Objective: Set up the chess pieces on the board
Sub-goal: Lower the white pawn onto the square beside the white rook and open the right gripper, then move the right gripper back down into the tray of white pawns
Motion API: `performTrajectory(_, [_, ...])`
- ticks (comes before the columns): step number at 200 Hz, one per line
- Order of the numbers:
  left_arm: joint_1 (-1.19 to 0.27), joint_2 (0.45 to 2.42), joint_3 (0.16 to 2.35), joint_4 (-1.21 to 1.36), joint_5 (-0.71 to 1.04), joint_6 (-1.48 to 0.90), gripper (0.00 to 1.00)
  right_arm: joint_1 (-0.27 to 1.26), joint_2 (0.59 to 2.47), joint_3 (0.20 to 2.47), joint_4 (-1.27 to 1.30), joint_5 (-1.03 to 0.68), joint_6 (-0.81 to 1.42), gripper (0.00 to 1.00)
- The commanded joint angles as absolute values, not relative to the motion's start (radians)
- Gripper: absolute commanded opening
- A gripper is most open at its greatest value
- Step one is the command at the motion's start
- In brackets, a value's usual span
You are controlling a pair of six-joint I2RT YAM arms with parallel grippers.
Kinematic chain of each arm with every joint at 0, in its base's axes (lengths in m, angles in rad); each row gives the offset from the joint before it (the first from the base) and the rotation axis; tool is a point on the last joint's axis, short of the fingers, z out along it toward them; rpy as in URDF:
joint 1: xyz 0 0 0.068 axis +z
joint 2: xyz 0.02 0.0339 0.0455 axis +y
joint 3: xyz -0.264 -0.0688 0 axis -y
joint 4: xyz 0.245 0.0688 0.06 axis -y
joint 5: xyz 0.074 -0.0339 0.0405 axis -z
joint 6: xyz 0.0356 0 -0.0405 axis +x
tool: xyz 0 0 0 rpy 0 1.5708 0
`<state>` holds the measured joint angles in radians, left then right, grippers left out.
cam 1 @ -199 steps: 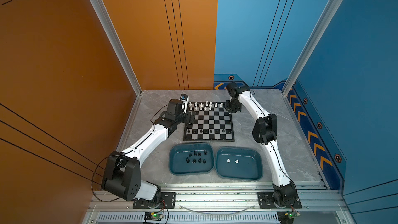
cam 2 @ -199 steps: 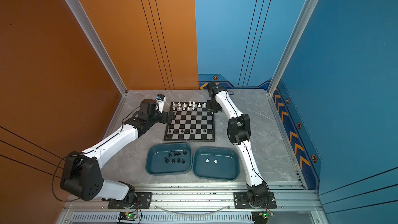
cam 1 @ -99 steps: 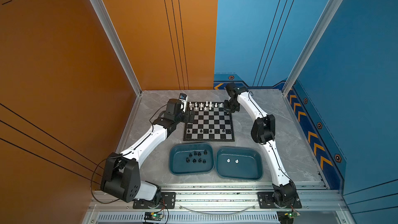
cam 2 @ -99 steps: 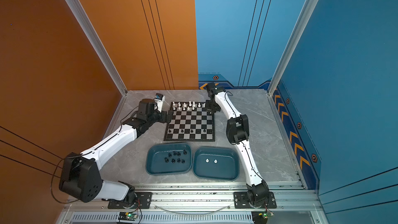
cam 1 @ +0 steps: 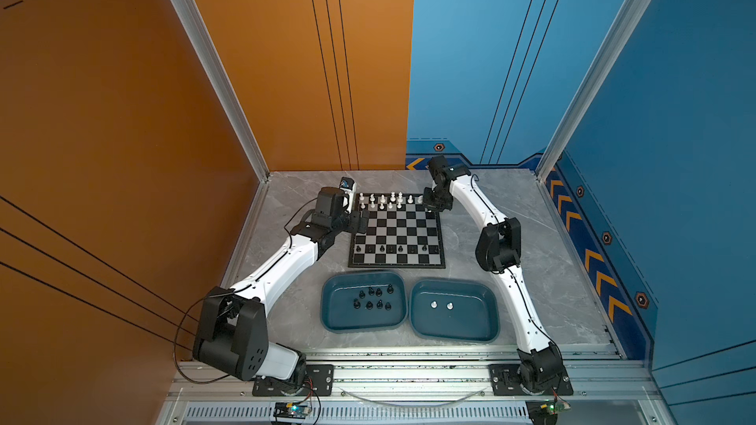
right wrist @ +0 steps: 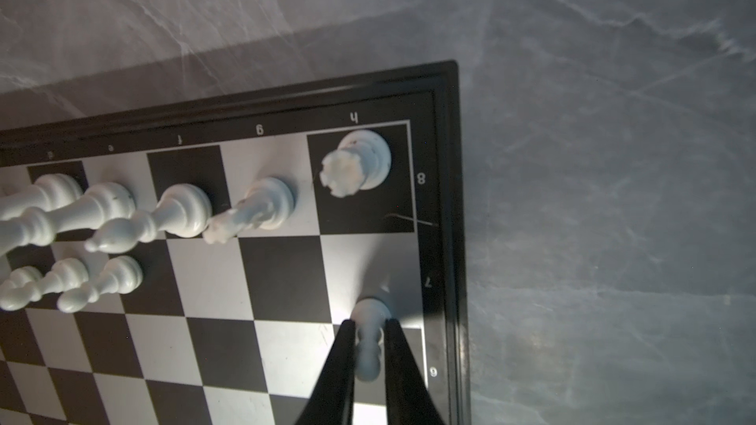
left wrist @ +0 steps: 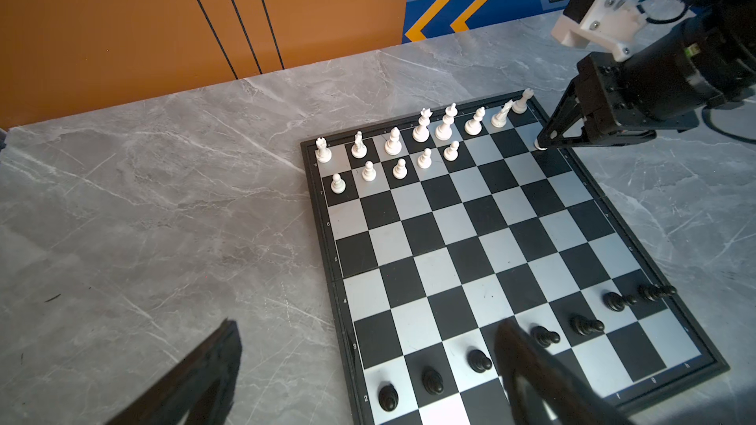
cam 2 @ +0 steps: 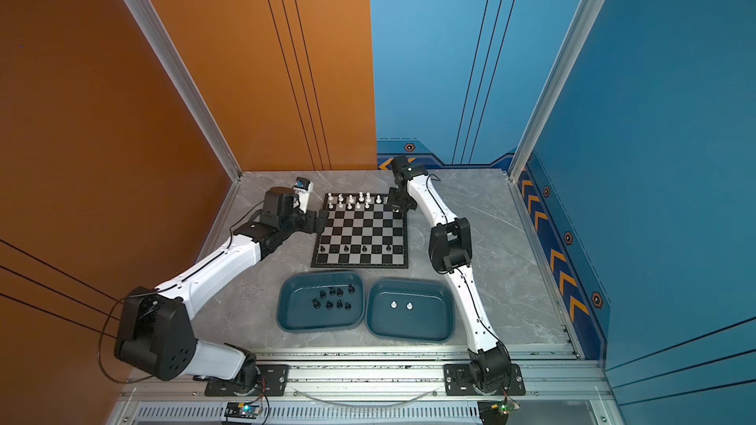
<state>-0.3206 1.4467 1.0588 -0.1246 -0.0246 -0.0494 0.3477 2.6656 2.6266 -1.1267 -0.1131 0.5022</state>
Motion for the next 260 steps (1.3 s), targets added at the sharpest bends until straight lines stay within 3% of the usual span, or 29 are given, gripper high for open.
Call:
performTrajectory(1, [-0.311, 1.459, 1.100, -0.140, -0.029, -0.052, 0.98, 0.342, 2.703, 2.648, -1.107, -0.120, 0.521, 0.17])
performTrajectory(80, [-0.311, 1.483, 1.126, -0.144, -0.032, -0.058, 0.98, 0.335, 2.718, 2.652, -1.091, -0.129, 0.515, 0.19])
performTrajectory(118, [-0.311, 1.494, 1.140, -0.150, -0.029, -0.058, 0.98, 0.334, 2.709, 2.652, -1.088, -0.126, 0.509, 0.32])
performTrajectory(169, [-0.311, 1.494, 1.147, -0.152, -0.027, -0.046, 0.98, 0.336, 2.685, 2.652, -1.088, -0.119, 0.501, 0.37])
performTrajectory(225, [-0.310, 1.482, 1.142, -0.138, -0.025, -0.028, 0.98, 0.319, 2.591, 2.649, -1.039, -0.087, 0.492, 0.61])
performTrajectory(260, [-0.309, 1.465, 1.135, -0.116, -0.011, -0.023, 0.98, 0.295, 2.502, 2.637, -1.030, -0.102, 0.495, 0.64])
